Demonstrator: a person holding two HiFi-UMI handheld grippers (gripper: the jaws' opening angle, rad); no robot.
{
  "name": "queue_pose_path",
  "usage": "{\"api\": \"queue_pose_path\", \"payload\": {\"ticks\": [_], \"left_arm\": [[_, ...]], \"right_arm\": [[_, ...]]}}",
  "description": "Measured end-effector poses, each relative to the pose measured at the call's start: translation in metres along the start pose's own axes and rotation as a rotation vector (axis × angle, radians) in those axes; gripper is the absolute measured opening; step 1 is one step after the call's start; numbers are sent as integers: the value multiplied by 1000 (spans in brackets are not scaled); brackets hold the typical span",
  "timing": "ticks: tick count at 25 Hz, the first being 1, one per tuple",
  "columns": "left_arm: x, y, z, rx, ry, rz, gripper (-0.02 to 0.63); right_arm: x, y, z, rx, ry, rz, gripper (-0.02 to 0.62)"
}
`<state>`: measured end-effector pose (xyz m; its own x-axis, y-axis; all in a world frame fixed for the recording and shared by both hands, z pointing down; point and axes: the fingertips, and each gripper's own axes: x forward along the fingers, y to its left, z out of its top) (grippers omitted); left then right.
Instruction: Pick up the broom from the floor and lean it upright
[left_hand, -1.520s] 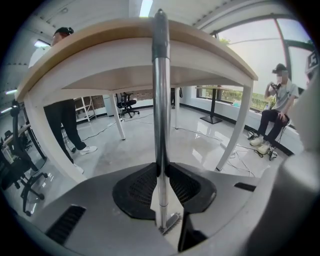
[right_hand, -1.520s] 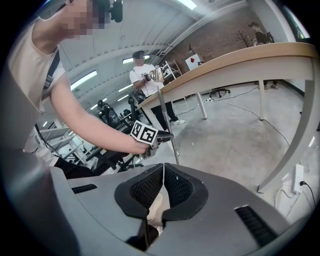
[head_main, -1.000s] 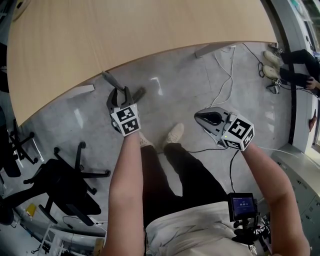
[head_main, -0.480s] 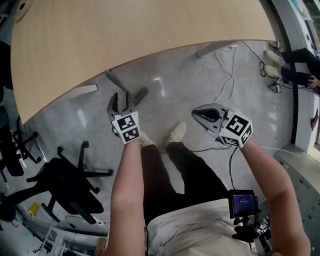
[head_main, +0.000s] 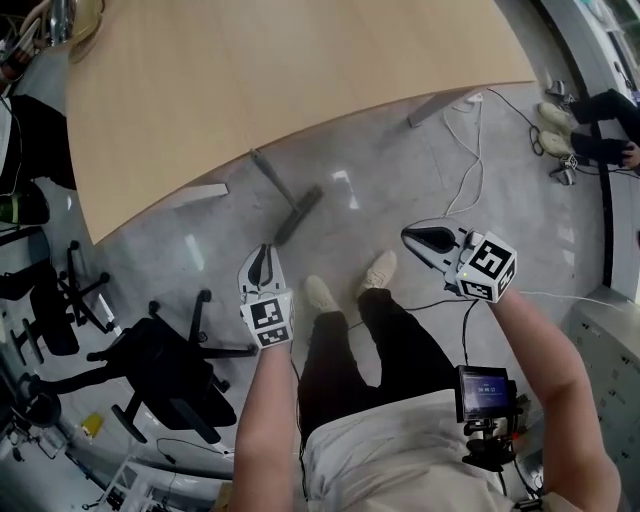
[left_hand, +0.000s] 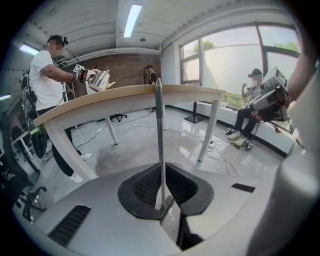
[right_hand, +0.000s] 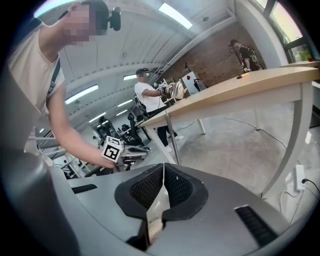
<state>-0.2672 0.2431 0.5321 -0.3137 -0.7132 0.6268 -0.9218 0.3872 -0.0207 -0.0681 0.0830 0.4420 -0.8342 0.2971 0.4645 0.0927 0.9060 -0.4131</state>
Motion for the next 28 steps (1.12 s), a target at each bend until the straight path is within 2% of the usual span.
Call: {"api": "queue_pose_path", "payload": {"ticks": [6,11,18,23,28], "left_arm": [[-69,-18,16,-56,-81,-163,12],[-128,-34,45,-45,-131,-284,11],[-201,-29,88,-40,-223,-365,11],[-228,-25,113,-1,-289,-411,11],[-246,-25,135,8,-341,-423,11]], "right_arm": [[-23,30,16,15,-89,-83,20],[-51,69,45,15,-176,-126,18],[-88,127,83,-18,-272,-173,18],[-106,153,97,-33,-326,-206,18],[-119,166,106,-41,-392,-227,18]]}}
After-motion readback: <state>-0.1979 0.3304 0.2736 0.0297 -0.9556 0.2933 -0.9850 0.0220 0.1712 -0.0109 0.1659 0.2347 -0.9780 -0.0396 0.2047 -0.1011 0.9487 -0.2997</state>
